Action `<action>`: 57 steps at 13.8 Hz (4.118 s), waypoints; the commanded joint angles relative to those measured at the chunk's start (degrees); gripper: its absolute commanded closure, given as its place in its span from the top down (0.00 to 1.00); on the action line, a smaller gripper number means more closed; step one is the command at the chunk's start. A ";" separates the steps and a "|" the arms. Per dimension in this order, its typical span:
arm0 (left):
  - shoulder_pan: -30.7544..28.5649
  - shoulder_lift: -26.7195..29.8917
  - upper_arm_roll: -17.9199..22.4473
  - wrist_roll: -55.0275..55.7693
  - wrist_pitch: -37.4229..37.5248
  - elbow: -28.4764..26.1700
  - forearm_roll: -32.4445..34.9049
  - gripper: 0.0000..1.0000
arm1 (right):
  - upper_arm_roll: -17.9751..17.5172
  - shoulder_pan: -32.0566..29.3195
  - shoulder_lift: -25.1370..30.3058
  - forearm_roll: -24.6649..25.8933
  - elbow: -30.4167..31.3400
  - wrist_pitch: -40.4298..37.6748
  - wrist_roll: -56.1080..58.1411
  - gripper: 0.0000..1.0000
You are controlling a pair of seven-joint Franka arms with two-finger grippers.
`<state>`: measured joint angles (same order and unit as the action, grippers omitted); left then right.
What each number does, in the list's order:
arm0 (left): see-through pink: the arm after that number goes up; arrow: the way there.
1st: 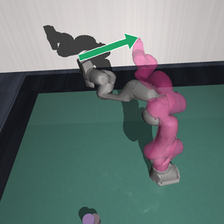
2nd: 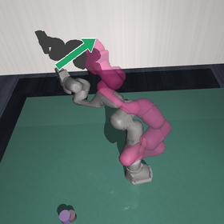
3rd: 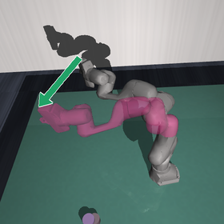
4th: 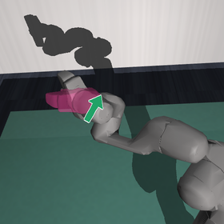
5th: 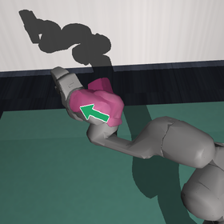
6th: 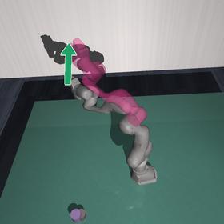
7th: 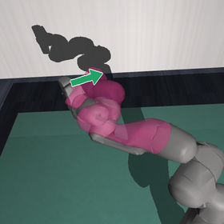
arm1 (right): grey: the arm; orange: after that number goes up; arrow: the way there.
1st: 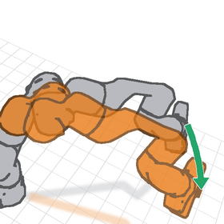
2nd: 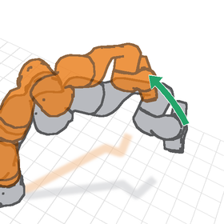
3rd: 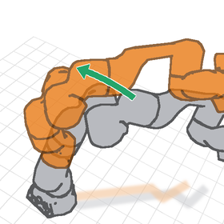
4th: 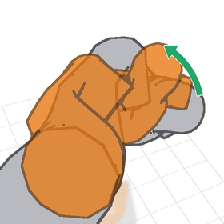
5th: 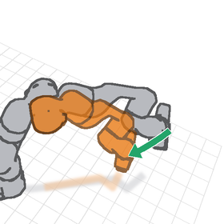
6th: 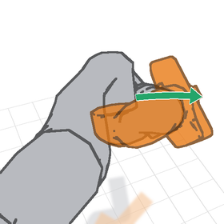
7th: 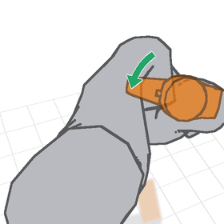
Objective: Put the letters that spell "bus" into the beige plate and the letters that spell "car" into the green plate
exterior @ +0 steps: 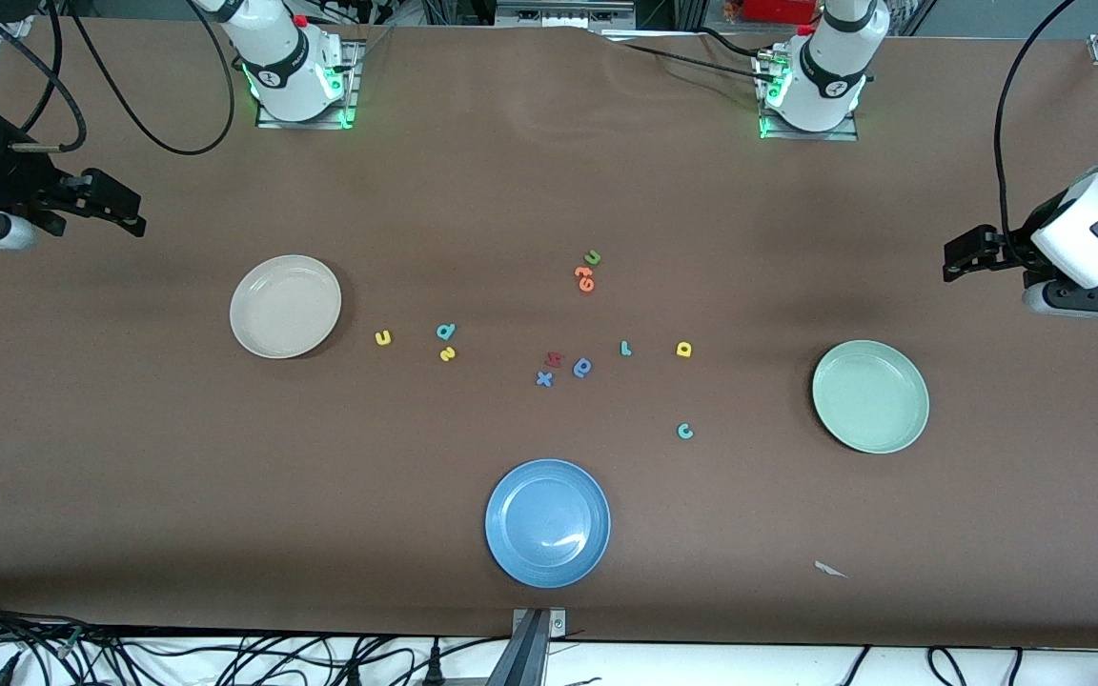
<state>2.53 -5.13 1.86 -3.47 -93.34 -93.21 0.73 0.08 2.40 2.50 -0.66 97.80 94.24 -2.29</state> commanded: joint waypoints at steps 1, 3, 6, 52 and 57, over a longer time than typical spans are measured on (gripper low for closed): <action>-0.33 0.47 0.16 -1.19 1.14 0.57 -1.08 1.00 | 0.10 -0.02 -0.30 -0.04 -0.94 -0.81 0.27 1.00; -0.34 0.47 0.16 -1.19 1.14 0.57 -1.08 1.00 | 0.10 -0.02 -0.30 -0.04 -0.94 -0.90 0.18 1.00; -0.25 0.47 0.16 -1.19 1.14 0.57 -1.08 1.00 | 0.01 -0.02 -0.30 -0.04 -0.94 -0.90 0.18 1.00; 0.44 -11.02 -18.38 15.66 -36.78 -19.90 -4.69 1.00 | -1.48 12.97 -17.44 -0.92 21.79 40.61 -19.04 0.95; 6.95 -21.66 -18.56 33.42 -49.55 -20.35 9.09 1.00 | -1.40 17.11 -24.73 -0.31 23.40 49.89 -22.84 0.80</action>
<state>8.92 -23.49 -16.68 25.24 -139.69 -114.46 5.37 -1.65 18.41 -20.29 -1.03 121.54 141.95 -24.43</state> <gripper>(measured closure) 0.000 0.137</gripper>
